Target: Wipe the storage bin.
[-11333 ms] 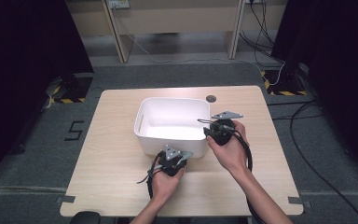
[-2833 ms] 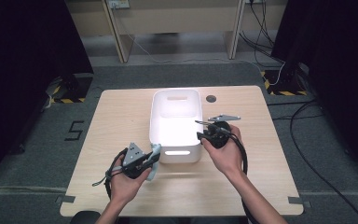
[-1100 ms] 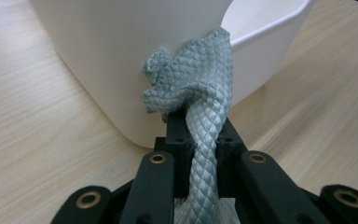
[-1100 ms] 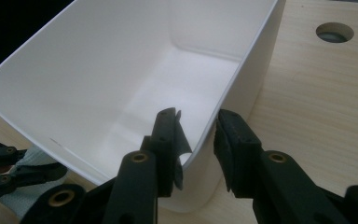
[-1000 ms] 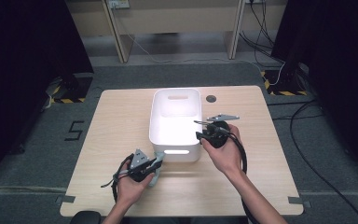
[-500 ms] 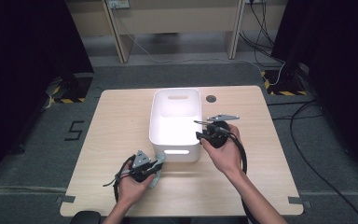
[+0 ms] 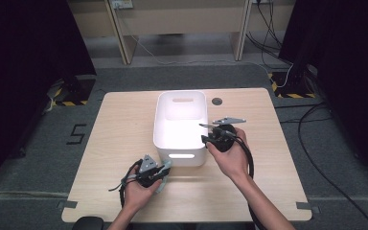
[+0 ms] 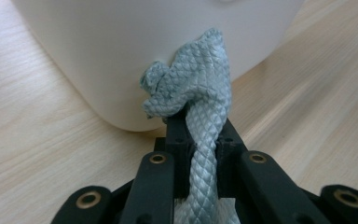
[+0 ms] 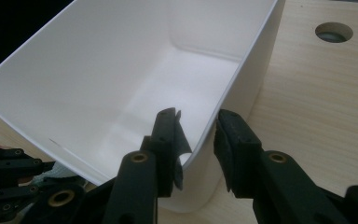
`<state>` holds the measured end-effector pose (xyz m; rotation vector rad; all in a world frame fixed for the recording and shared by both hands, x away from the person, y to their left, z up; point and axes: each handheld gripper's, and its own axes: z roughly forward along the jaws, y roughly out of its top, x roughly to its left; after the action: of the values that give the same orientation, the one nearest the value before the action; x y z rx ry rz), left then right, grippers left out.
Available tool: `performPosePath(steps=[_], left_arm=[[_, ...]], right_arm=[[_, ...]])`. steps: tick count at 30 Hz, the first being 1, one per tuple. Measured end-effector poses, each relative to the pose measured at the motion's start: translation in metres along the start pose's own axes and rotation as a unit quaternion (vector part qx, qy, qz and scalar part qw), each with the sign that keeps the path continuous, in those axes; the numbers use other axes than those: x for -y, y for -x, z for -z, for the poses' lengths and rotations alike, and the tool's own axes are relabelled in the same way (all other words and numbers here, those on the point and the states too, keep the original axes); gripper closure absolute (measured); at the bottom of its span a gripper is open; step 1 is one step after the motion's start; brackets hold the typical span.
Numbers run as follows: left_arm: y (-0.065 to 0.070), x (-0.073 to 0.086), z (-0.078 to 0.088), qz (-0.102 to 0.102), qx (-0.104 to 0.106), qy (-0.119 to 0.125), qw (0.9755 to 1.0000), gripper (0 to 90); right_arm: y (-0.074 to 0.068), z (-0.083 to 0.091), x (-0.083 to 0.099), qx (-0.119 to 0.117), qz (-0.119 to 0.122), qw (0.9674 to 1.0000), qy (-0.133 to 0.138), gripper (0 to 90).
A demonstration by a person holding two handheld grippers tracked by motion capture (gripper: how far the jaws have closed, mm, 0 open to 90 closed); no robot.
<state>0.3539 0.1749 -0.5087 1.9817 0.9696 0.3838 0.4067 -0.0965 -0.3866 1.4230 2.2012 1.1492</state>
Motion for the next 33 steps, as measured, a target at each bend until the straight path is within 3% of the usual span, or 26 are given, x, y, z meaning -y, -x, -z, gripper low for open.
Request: performPosePath(steps=[13, 22, 33], left_arm=[[0.004, -0.002, 0.001, 0.002, -0.001, 0.01, 0.9999, 79.9], [0.008, -0.019, 0.014, 0.0, 0.003, 0.029, 0.9996, 79.9], [0.013, -0.03, 0.022, 0.005, 0.001, 0.033, 0.9994, 79.9]], right_arm=[[0.0, 0.0, 0.0, 0.0, -0.001, 1.0, 0.001, 69.2], [0.0, 0.0, 0.0, 0.0, -0.003, 1.0, 0.0, 69.1], [0.0, 0.0, 0.0, 0.0, -0.003, 1.0, 0.001, 69.1]])
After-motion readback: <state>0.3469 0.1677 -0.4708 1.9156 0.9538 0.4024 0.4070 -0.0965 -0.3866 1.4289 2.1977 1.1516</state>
